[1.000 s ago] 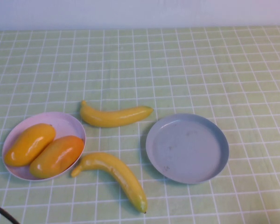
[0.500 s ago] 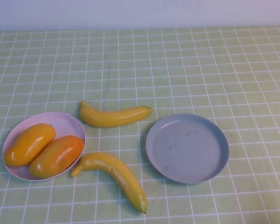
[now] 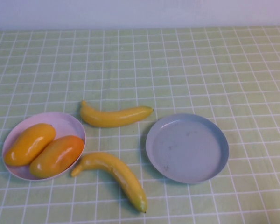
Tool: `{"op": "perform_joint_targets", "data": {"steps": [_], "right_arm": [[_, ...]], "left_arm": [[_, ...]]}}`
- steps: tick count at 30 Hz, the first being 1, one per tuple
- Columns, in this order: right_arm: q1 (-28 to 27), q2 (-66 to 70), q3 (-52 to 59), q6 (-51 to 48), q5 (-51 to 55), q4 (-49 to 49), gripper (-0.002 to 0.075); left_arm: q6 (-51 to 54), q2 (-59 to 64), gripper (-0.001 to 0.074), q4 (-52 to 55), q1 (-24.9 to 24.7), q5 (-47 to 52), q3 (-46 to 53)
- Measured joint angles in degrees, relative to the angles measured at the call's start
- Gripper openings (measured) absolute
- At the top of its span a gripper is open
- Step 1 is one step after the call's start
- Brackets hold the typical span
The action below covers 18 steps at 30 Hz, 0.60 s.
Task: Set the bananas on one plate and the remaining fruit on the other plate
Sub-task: Put another type of fruit in the right plate
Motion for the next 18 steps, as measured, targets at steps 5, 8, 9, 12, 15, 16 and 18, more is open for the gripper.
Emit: {"op": "perform_joint_targets", "data": {"steps": [5, 8, 9, 12, 15, 16, 18], "right_arm": [[0.0, 0.0, 0.0, 0.0, 0.1, 0.0, -0.0015], [0.0, 0.0, 0.0, 0.0, 0.1, 0.0, -0.0015], [0.0, 0.0, 0.0, 0.0, 0.1, 0.0, -0.0015], [0.0, 0.0, 0.0, 0.0, 0.1, 0.0, -0.0015], [0.0, 0.0, 0.0, 0.0, 0.1, 0.0, -0.0015], [0.0, 0.0, 0.0, 0.0, 0.1, 0.0, -0.0015], [0.0, 0.0, 0.0, 0.0, 0.1, 0.0, -0.0015]], "left_arm": [[-0.4, 0.0, 0.0002, -0.5, 0.0, 1.0, 3.4], [-0.4, 0.0, 0.0002, -0.5, 0.0, 3.8, 3.4], [-0.4, 0.0, 0.0002, -0.5, 0.0, 5.0, 3.4], [-0.4, 0.0, 0.0002, -0.5, 0.0, 9.4, 3.4], [-0.4, 0.0, 0.0002, -0.5, 0.0, 15.7, 3.4], [-0.4, 0.0, 0.0002, -0.5, 0.0, 17.2, 3.4], [-0.4, 0.0, 0.0002, -0.5, 0.0, 18.5, 3.4]]}}
